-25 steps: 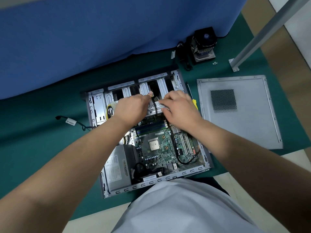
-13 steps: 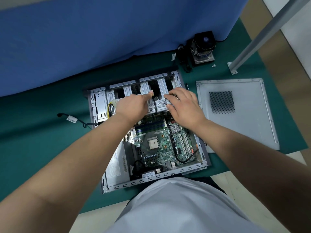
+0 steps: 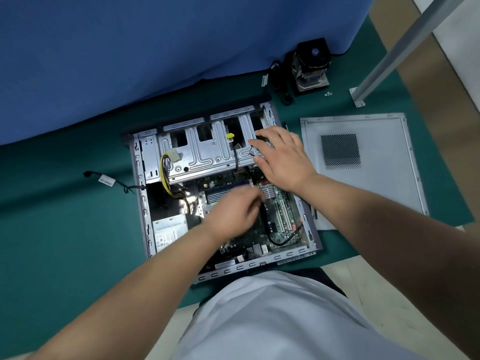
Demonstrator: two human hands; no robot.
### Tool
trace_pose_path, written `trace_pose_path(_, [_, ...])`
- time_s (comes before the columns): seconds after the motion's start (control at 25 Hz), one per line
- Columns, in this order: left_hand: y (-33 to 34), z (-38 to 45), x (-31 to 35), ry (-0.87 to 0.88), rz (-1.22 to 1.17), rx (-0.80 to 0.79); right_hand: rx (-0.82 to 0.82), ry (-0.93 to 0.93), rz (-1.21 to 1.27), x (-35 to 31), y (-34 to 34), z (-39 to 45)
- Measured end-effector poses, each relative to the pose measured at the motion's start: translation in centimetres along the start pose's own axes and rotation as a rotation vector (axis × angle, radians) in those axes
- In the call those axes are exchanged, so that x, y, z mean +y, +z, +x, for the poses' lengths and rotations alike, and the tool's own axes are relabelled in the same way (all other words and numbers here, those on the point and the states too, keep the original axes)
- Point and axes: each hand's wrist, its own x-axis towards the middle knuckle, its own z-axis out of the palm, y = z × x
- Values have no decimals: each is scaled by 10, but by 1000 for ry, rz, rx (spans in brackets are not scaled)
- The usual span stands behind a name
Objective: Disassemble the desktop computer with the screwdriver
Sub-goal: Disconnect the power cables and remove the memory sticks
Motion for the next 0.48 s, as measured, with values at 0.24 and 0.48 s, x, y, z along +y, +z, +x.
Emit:
trace_pose_path(0.24, [57,27,41,-260,-217,-713,11,9,46,2,2,1])
trace_pose_path(0.48, [31,8,15,-281,-432,-607,21,23,77,5,6,3])
